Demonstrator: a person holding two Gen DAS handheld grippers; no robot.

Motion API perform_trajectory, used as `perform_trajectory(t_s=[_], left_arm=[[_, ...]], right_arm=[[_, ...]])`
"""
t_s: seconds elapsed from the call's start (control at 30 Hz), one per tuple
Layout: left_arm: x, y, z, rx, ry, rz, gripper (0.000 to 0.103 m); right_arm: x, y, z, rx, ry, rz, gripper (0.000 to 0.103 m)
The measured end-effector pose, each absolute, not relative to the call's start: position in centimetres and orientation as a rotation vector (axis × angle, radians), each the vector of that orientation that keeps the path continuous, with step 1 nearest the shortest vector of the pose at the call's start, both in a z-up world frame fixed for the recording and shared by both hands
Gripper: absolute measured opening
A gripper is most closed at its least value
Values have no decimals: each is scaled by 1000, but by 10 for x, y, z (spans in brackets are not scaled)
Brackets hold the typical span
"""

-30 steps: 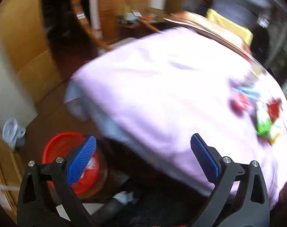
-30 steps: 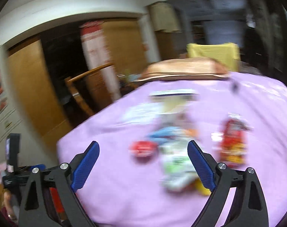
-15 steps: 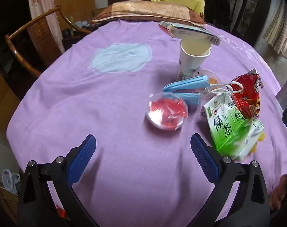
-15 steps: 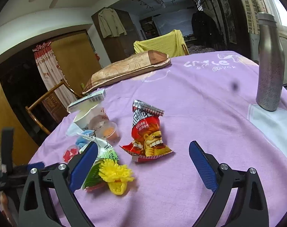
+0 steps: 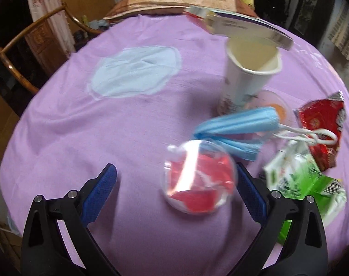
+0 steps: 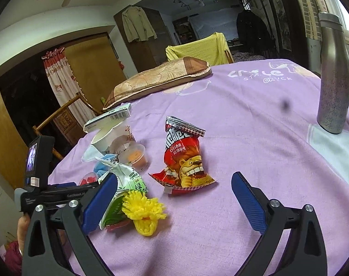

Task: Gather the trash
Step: 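Grasp the clear round container of red pieces with the left tool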

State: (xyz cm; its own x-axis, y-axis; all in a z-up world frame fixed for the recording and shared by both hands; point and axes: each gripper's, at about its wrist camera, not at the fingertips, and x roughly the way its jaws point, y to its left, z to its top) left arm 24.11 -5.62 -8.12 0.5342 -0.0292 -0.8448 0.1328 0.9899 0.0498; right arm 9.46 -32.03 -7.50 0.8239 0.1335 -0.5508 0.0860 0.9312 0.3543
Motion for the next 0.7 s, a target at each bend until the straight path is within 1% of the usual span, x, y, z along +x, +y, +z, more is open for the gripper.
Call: perform_trajectory(t_s=[0.27,0.53,0.7], left_arm=[[223,5,-69,17,1000,-36,96],[225,-24,-76,92,980,-74,96],[232,-22,-82,46,999,-70,96]], right_arm=[[93,-321,-75,391,606,40,98],[92,-320,-75,387,608,37,98],[93,-323,-76,410,616,36,98]])
